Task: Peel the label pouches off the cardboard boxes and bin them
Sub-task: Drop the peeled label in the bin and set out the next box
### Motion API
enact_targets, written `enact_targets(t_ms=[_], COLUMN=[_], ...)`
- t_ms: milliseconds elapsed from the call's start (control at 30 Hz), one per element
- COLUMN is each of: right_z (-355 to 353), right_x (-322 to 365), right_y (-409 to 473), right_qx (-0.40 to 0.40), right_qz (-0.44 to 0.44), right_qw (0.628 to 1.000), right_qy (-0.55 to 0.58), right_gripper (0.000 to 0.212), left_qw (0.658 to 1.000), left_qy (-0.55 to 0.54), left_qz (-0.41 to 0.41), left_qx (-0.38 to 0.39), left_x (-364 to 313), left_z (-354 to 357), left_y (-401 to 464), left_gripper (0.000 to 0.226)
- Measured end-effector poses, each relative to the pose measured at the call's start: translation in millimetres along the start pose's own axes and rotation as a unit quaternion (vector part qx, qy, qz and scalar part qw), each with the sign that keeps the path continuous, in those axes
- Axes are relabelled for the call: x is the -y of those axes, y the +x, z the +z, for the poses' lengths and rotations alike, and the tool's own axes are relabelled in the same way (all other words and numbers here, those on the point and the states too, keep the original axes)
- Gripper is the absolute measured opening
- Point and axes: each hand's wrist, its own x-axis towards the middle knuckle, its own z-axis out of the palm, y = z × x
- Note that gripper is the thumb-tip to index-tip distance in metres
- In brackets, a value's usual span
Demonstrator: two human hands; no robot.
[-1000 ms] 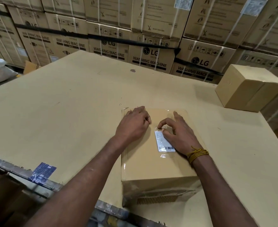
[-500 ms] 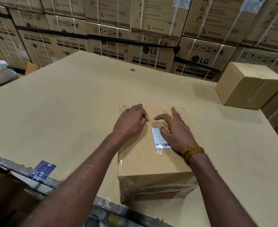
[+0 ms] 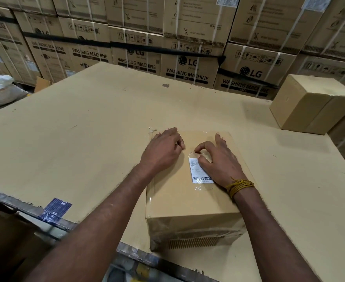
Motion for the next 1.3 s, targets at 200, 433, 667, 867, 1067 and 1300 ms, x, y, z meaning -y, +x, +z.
enact_targets(t_ms=[200, 433, 667, 867, 1067, 1300], right_z=[-1.1, -0.3, -0.6, -0.3, -0.4, -1.1], right_x=[0.7, -0.4, 0.8, 0.9, -0.5, 0.1], right_y=[-1.1, -0.1, 0.0, 0.9, 1.5, -0.5], right_qx=[-0.002, -0.004, -0.006, -0.006, -0.007, -0.008], right_qz=[0.000, 0.000, 0.002, 0.013, 0.010, 0.009], right_qw=[1.000, 1.000, 1.000, 1.000, 1.000, 1.000], right_qy=[0.004, 0.005, 0.009, 0.017, 0.018, 0.021], right_gripper=[0.023, 0.023, 0.023, 0.013, 0.017, 0.025], left_qw=[1.000, 1.000, 1.000, 1.000, 1.000, 1.000], left_qy=[-0.001, 0.000, 0.001, -0.003, 0.000, -0.002], left_qz=[0.004, 0.010, 0.007, 0.002, 0.001, -0.007], left_qx=[-0.004, -0.008, -0.007, -0.003, -0.005, 0.003], left_x=[-0.2, -0.5, -1.3, -1.4, -1.8, -3.4], left_z=[-0.2, -1.2, -1.4, -2.1, -2.6, -4.1], left_y=[0.1, -0.5, -1.0, -1.2, -1.5, -1.7], left_gripper=[0.020, 0.020, 0.021, 0.021, 0.021, 0.021])
